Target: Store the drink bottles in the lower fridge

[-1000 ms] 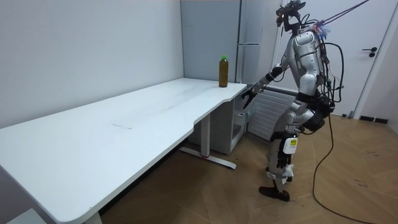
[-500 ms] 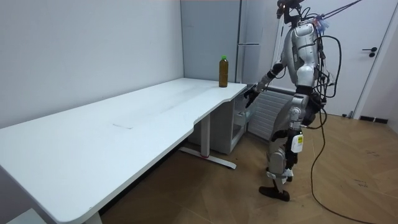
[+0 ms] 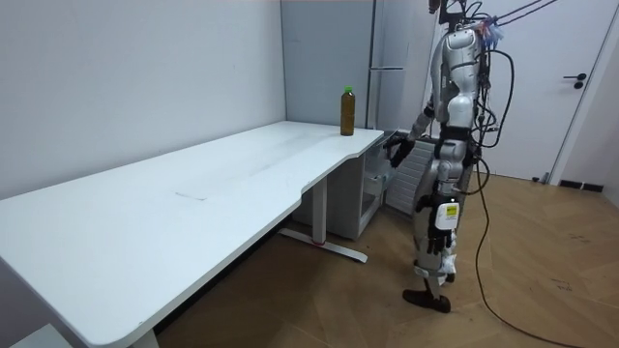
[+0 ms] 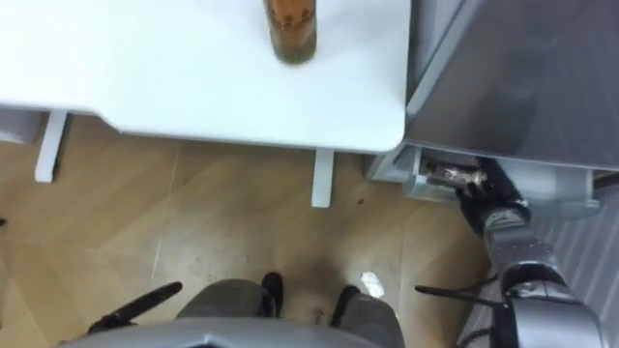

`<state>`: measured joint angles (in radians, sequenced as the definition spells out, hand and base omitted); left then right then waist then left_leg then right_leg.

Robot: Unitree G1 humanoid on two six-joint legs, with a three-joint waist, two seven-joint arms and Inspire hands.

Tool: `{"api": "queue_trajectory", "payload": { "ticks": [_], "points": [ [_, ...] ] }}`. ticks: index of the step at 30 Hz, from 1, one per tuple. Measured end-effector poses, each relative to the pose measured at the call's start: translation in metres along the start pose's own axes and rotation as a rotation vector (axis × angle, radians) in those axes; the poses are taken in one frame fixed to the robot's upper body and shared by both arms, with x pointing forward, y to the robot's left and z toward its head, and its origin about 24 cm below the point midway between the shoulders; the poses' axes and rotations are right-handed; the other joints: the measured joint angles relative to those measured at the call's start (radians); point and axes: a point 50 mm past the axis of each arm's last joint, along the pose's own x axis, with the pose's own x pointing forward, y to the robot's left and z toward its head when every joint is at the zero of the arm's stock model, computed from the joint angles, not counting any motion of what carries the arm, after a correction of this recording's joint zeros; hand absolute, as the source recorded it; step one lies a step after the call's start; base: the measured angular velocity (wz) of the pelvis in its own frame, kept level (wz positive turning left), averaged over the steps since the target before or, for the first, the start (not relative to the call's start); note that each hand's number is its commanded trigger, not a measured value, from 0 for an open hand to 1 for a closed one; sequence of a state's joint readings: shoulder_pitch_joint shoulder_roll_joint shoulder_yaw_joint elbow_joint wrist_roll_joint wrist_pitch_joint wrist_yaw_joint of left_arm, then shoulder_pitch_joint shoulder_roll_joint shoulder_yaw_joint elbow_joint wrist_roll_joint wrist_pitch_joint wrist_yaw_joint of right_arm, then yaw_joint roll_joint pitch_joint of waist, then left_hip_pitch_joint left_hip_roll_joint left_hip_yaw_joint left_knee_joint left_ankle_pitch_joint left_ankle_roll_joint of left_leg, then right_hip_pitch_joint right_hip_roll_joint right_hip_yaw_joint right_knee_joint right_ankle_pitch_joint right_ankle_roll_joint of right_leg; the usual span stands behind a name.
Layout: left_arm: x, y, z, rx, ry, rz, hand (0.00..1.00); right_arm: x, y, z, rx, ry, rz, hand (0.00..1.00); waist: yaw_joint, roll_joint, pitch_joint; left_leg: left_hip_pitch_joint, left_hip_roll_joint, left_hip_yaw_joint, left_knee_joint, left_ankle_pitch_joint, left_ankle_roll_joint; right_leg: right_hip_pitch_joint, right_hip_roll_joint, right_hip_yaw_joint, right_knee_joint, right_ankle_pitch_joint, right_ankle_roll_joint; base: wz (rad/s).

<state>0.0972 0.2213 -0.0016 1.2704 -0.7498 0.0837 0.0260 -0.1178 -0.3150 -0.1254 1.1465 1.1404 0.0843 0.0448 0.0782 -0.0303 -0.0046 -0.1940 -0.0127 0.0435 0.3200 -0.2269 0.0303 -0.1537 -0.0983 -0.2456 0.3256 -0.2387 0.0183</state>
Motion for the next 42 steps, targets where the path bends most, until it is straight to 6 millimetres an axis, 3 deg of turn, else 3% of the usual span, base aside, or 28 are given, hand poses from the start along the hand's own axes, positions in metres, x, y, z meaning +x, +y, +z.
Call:
{"api": "queue_trajectory", "payload": {
  "ticks": [4, 8, 14, 17, 20, 32, 39, 42],
  "points": [
    [-0.001, 0.001, -0.001, 0.066, -0.018, 0.006, 0.0, -0.008, -0.03, -0.028, -0.306, 0.099, -0.081, 0.0, -0.022, -0.01, 0.0004, 0.064, 0.0, 0.006, -0.022, 0.0, 0.0, 0.085, 0.01, -0.002, -0.066, 0.016, 0.01, -0.01],
    [-0.001, -0.005, 0.001, 0.093, -0.053, 0.01, 0.0, -0.015, -0.048, -0.047, -0.446, 0.164, -0.116, 0.0, -0.043, -0.004, 0.015, 0.119, 0.0, 0.008, -0.049, 0.0, 0.0, 0.139, 0.013, -0.002, -0.085, 0.022, 0.013, 0.01],
    [-0.002, -0.004, 0.002, 0.135, -0.086, 0.018, 0.0, -0.03, -0.077, -0.072, -0.65, 0.255, -0.149, 0.0, -0.048, 0.005, 0.0168, 0.141, 0.0, 0.004, -0.068, -0.001, 0.001, 0.16, 0.019, 0.001, -0.091, 0.031, 0.013, -0.02],
    [-0.002, -0.002, -0.006, 0.145, -0.069, 0.022, 0.0, -0.036, -0.088, -0.082, -0.749, 0.307, -0.17, 0.0, -0.046, 0.009, 0.0132, 0.154, 0.0, 0.009, -0.07, -0.001, 0.001, 0.169, 0.019, 0.008, -0.091, 0.031, 0.013, -0.05],
    [-0.002, -0.001, -0.013, 0.142, -0.049, 0.027, 0.0, -0.039, -0.09, -0.089, -0.831, 0.339, -0.167, 0.0, -0.046, 0.013, 0.0116, 0.155, 0.0, 0.009, -0.068, -0.001, 0.001, 0.171, 0.022, 0.015, -0.092, 0.032, 0.013, -0.01],
    [-0.005, 0.011, -0.038, 0.135, 0.024, 0.094, 0.0, -0.047, -0.104, -0.103, -0.803, 0.404, -0.23, 0.0, -0.059, 0.009, 0.009, 0.217, -0.003, -0.014, -0.088, -0.001, -0.001, 0.253, 0.031, -0.001, -0.14, 0.04, 0.013, 0.05],
    [-0.005, 0.01, -0.033, 0.098, 0.008, 0.125, 0.0, -0.044, -0.099, -0.104, -0.809, 0.412, -0.236, 0.0, -0.048, 0.008, 0.01, 0.225, -0.002, -0.012, -0.089, -0.001, -0.002, 0.261, 0.032, -0.003, -0.141, 0.04, 0.013, 0.0],
    [-0.005, 0.007, -0.025, 0.044, -0.021, 0.167, 0.0, -0.042, -0.096, -0.104, -0.855, 0.417, -0.23, 0.0, -0.044, 0.007, 0.0147, 0.244, -0.001, -0.011, -0.091, -0.004, -0.004, 0.271, 0.032, -0.003, -0.142, 0.04, 0.013, -0.01]
  ]
}}
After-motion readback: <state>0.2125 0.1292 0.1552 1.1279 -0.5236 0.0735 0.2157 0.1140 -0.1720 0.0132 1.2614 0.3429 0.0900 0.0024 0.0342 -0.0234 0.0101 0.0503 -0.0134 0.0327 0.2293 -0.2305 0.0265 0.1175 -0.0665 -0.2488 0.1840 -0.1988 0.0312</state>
